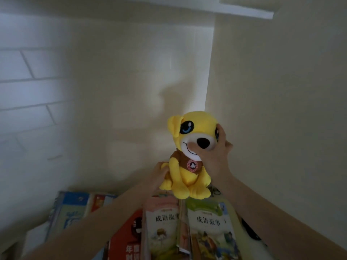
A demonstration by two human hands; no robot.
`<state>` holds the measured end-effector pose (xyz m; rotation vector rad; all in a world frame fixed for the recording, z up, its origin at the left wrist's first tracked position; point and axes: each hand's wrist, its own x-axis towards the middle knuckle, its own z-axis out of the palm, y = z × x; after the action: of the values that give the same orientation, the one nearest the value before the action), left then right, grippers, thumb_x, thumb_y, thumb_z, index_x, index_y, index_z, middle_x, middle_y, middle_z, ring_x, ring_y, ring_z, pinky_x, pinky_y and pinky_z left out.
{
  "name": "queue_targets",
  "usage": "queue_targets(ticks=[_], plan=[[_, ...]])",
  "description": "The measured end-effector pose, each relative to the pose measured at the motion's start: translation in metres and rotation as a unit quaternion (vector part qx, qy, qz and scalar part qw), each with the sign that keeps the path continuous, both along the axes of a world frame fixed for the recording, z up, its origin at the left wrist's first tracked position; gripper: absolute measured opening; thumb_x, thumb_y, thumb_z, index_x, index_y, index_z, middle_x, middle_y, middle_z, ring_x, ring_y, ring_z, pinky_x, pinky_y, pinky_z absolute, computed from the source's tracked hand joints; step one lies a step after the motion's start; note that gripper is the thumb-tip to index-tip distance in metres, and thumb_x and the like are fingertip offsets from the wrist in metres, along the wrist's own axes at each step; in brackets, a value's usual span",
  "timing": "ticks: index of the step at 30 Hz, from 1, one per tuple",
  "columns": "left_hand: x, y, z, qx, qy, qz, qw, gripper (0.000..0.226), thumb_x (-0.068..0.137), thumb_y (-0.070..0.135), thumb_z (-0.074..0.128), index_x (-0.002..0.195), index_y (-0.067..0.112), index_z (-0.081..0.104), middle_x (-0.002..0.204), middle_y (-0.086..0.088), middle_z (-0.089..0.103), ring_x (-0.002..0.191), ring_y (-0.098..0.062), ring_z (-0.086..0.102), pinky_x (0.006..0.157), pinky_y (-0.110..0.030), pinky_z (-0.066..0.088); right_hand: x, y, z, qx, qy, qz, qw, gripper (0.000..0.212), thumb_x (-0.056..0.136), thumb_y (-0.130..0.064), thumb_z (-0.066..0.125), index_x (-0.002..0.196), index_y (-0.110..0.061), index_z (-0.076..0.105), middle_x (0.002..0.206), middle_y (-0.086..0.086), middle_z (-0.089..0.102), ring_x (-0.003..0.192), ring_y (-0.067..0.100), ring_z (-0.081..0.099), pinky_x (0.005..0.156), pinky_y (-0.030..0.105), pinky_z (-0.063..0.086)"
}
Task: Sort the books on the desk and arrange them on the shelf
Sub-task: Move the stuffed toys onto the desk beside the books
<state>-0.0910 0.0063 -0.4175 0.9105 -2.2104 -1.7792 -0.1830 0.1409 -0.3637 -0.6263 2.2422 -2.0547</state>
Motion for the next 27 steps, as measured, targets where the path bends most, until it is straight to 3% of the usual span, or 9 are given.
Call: queue_targets(ticks=[2, 5, 8, 11, 14, 19, 23, 26, 27], plan=[[-0.005, -0.005, -0.013, -0.023, -0.012, 0.008, 1.000, 0.036, 0.103, 0.028, 0.036, 0.135, 0.011, 0.038, 0.132, -0.016, 0.049, 0.113, -0.028, 0.053, 0.090, -0.040, 0.050, -0.008, -0.008, -0.016, 0.000, -0.005, -0.009, 1.000, 0.103, 0.070, -0.017, 0.085, 0.149, -0.034, 0.021, 0.138, 0.011, 0.020, 0.122, 0.034, 0.039, 0.085, 0.032, 0.046], [-0.018, -0.013, -0.026, -0.018, -0.001, 0.028, 0.999, 0.053, 0.100, 0.045, 0.033, 0.147, 0.020, 0.025, 0.149, -0.011, 0.036, 0.129, -0.030, 0.044, 0.103, -0.041, 0.040, -0.026, -0.025, -0.039, 0.000, -0.017, -0.004, 1.000, 0.105, 0.072, -0.024, 0.084, 0.151, -0.035, 0.016, 0.148, 0.009, 0.017, 0.129, 0.036, 0.037, 0.089, 0.037, 0.046], [-0.029, -0.025, -0.036, -0.053, -0.021, 0.052, 0.997, 0.068, 0.097, 0.054, 0.032, 0.152, 0.021, 0.010, 0.154, -0.005, 0.023, 0.141, -0.029, 0.027, 0.111, -0.038, 0.025, -0.041, -0.044, -0.070, 0.109, -0.046, 0.020, 0.993, 0.119, 0.072, -0.037, 0.083, 0.153, -0.034, -0.004, 0.159, 0.010, -0.008, 0.144, 0.039, 0.016, 0.107, 0.052, 0.034], [-0.024, -0.040, -0.050, -0.125, -0.035, 0.030, 0.991, 0.078, 0.095, 0.043, 0.050, 0.151, 0.029, -0.002, 0.152, -0.017, 0.028, 0.137, -0.039, 0.030, 0.110, -0.044, 0.030, -0.041, -0.046, -0.103, 0.228, -0.046, 0.083, 0.969, 0.125, 0.073, -0.043, 0.080, 0.151, -0.031, -0.017, 0.159, 0.008, -0.024, 0.147, 0.038, -0.010, 0.115, 0.057, 0.010], [0.002, -0.052, -0.064, -0.157, -0.041, -0.015, 0.987, 0.094, 0.086, 0.044, 0.064, 0.148, 0.037, -0.006, 0.153, -0.011, 0.026, 0.135, -0.040, 0.033, 0.107, -0.050, 0.035, -0.036, -0.032, -0.124, 0.249, -0.008, 0.182, 0.951, 0.121, 0.075, -0.042, 0.077, 0.150, -0.034, -0.017, 0.157, -0.001, -0.030, 0.148, 0.031, -0.013, 0.116, 0.059, 0.015], [0.060, -0.076, -0.069, -0.154, -0.047, -0.004, 0.987, 0.092, 0.084, 0.044, 0.064, 0.151, 0.032, 0.002, 0.158, -0.001, 0.014, 0.142, -0.024, 0.024, 0.114, -0.040, 0.028, -0.032, -0.019, -0.140, 0.257, -0.017, 0.228, 0.939, 0.116, 0.074, -0.043, 0.078, 0.154, -0.030, -0.006, 0.161, -0.006, -0.011, 0.150, 0.020, -0.003, 0.119, 0.050, 0.016], [0.103, -0.088, -0.068, -0.181, -0.060, 0.034, 0.981, 0.086, 0.089, 0.035, 0.062, 0.150, 0.030, 0.002, 0.152, 0.010, 0.017, 0.140, -0.013, 0.021, 0.109, -0.030, 0.025, -0.077, -0.018, -0.196, 0.308, -0.047, 0.225, 0.923, 0.126, 0.055, -0.076, 0.075, 0.154, -0.034, 0.010, 0.161, -0.002, 0.012, 0.147, 0.025, 0.018, 0.112, 0.057, 0.027], [0.140, -0.096, -0.069, -0.190, -0.060, 0.061, 0.978, 0.088, 0.087, 0.038, 0.064, 0.151, 0.029, 0.004, 0.158, 0.003, 0.013, 0.144, -0.017, 0.017, 0.112, -0.033, 0.026, -0.064, -0.027, -0.195, 0.223, -0.047, 0.359, 0.905, 0.067, 0.082, -0.045, 0.074, 0.139, -0.037, 0.042, 0.135, -0.014, 0.046, 0.119, 0.003, 0.047, 0.098, 0.032, 0.042], [0.154, -0.098, -0.068, -0.190, -0.059, 0.068, 0.978, 0.088, 0.087, 0.038, 0.063, 0.151, 0.029, 0.004, 0.157, 0.003, 0.013, 0.145, -0.019, 0.016, 0.114, -0.035, 0.025, -0.036, -0.034, -0.174, 0.231, -0.051, 0.357, 0.904, 0.070, 0.084, -0.031, 0.076, 0.141, -0.039, 0.036, 0.140, -0.023, 0.037, 0.125, -0.004, 0.040, 0.101, 0.027, 0.038]])
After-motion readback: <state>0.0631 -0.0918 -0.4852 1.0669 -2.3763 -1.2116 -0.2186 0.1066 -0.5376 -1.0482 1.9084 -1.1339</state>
